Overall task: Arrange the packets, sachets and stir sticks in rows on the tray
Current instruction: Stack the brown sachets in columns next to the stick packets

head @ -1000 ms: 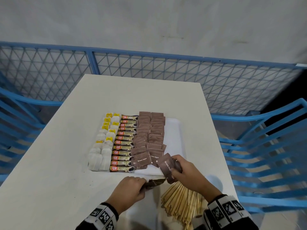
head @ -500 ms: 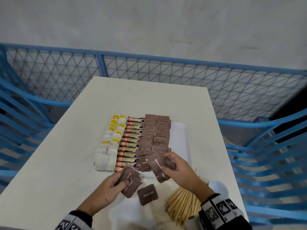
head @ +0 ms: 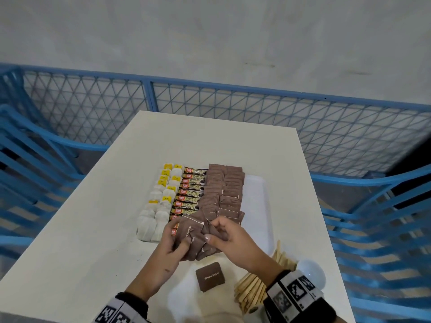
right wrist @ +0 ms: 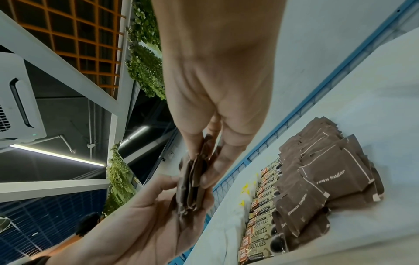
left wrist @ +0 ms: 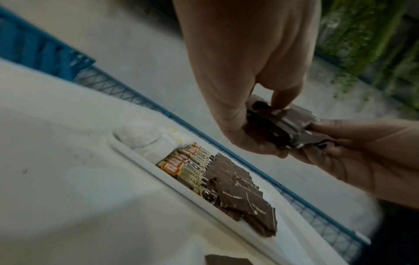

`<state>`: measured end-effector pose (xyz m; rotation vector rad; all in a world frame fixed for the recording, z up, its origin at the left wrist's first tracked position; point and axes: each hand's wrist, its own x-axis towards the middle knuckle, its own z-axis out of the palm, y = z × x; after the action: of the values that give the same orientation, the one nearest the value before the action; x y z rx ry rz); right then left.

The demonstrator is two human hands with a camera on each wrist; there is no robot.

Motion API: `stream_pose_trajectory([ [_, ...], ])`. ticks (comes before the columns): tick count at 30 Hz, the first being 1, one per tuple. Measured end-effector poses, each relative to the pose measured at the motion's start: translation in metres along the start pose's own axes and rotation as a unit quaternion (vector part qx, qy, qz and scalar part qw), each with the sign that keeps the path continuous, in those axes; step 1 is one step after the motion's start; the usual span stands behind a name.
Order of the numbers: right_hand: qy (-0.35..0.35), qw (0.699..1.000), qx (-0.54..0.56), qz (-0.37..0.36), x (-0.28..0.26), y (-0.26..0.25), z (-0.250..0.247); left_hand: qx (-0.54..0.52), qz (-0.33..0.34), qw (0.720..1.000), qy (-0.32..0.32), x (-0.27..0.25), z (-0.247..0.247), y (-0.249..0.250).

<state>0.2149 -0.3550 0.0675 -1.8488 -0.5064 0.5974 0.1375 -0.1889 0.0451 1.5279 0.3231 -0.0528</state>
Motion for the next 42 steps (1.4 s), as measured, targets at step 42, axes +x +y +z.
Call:
stream_pose_trajectory([
  [42,-0.010,0.990,0.141,0.020,0.011,0.013,0.015,-0.086,-0.026,0.996,0.029,-0.007,-0.008,0.004],
])
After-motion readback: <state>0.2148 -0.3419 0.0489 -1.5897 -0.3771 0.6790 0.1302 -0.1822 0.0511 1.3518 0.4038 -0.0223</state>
